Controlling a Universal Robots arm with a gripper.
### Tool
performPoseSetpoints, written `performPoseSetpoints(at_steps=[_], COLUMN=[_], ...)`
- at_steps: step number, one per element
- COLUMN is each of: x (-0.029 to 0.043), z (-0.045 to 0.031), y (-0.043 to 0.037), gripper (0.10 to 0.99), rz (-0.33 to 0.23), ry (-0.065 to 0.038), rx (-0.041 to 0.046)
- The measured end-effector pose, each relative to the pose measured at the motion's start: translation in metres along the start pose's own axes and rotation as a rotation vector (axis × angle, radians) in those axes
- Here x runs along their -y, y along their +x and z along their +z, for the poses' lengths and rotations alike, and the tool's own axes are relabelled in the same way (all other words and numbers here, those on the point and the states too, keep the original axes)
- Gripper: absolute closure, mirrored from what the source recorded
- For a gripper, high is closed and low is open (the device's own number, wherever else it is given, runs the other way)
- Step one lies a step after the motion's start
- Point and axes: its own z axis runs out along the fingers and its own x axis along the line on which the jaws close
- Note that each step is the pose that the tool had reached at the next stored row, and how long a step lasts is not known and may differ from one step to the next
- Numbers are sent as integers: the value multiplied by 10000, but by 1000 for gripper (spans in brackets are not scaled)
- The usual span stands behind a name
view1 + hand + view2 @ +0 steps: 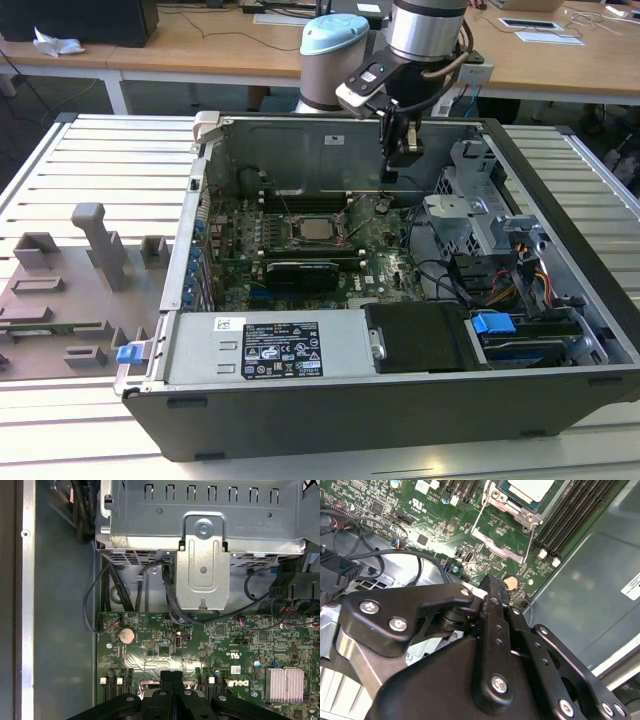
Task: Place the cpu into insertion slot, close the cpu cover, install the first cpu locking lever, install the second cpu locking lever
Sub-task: 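Close the cpu cover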
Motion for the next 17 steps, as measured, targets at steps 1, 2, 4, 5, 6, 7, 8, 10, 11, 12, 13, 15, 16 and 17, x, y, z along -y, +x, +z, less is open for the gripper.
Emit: performPoseSetpoints(at_steps=[1,2,4,5,6,7,8,10,11,12,13,15,16,17], x=[0,0,0,0,0,-1,0,0,-1,-1,-1,-1,-1,-1], z=[3,11,25,29,32,36,39,45,51,54,58,65,68,75], y=[0,0,1,1,1,1,1,1,1,1,1,1,1,2], gripper=[980,980,980,980,980,980,980,980,980,980,980,980,980,980], rz=[0,0,0,0,0,0,0,0,0,0,0,0,0,0], ry=[0,-1,0,-1,-1,0,0,0,-1,-1,0,0,0,0], rx=[1,1,0,0,0,0,0,0,0,0,1,1,1,0])
